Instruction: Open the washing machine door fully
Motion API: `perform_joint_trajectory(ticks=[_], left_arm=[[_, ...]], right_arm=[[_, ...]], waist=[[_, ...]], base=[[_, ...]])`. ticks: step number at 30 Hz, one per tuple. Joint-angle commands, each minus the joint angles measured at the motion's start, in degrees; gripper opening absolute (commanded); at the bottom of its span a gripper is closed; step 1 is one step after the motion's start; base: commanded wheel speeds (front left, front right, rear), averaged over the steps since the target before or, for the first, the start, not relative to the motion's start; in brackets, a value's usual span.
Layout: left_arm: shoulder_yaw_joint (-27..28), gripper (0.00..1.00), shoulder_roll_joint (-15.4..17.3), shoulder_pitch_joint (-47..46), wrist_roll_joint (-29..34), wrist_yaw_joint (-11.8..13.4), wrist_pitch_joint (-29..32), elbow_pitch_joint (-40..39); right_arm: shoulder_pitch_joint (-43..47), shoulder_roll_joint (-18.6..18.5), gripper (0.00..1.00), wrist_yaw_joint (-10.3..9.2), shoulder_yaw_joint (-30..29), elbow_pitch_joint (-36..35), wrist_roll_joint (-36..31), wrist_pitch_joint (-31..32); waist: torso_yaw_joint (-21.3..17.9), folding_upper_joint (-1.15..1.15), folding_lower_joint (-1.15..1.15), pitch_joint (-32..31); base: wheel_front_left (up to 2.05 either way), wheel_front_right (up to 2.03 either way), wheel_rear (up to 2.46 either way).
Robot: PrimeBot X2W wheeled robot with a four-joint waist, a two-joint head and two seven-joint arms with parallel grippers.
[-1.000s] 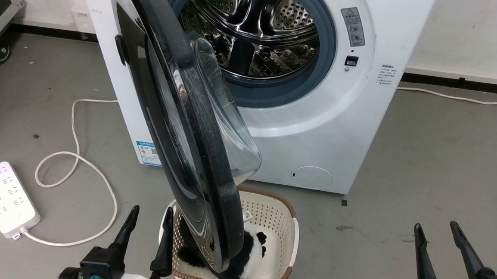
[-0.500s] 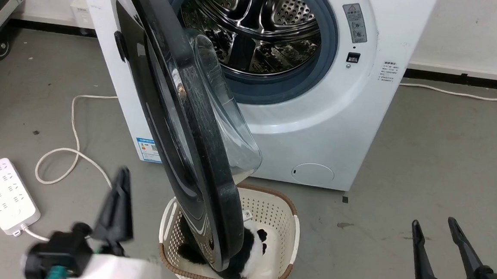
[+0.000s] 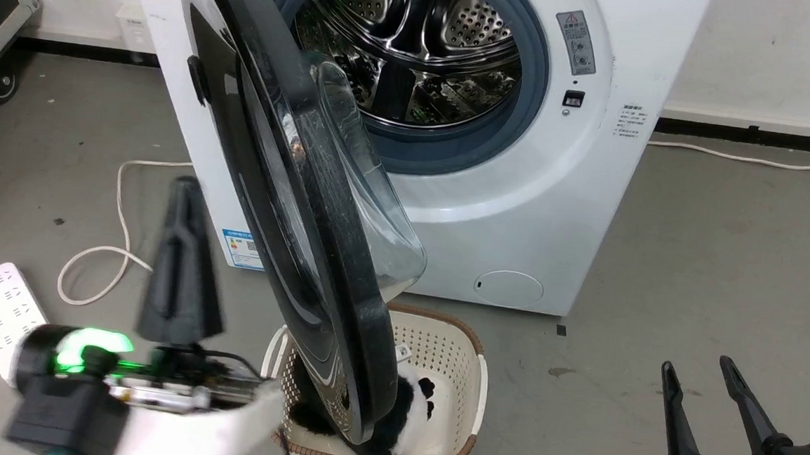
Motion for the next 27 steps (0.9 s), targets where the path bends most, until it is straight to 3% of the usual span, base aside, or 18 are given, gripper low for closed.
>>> perform_joint_trajectory(ticks=[1, 7, 16, 27], left_arm=[[-2.1, 0.0, 0.1, 0.2, 0.1, -0.1, -0.2, 0.1], [-11.7, 0.0, 0.1, 2.4, 0.8, -1.9, -0.2, 7.4], [-22.4, 0.0, 0.1, 0.3, -2.8, -2.2, 0.9, 20.9], [-23.4, 0.0, 0.1, -3.9, -7.5, 1.9, 1.4, 35.2]], right_arm=[[-0.4, 0.3, 1.0, 0.05, 0.0, 0.2, -0.1, -0.3], [-0.4, 0.3, 1.0, 0.05, 0.1, 0.6, 0.4, -0.3], [-0.6, 0.3, 1.0, 0.05, 0.1, 1.1, 1.0, -0.3], [-1.1, 0.3, 1.0, 0.05, 0.2, 1.3, 1.7, -0.3]], waist=[[0.0, 0.0, 0.0, -0.1], [-0.1, 0.0, 0.0, 0.0], [-0.2, 0.0, 0.0, 0.7], [0.0, 0.0, 0.0, 2.2]], base=[[0.0, 0.0, 0.0], [0.0, 0.0, 0.0], [0.0, 0.0, 0.0], [0.0, 0.0, 0.0]])
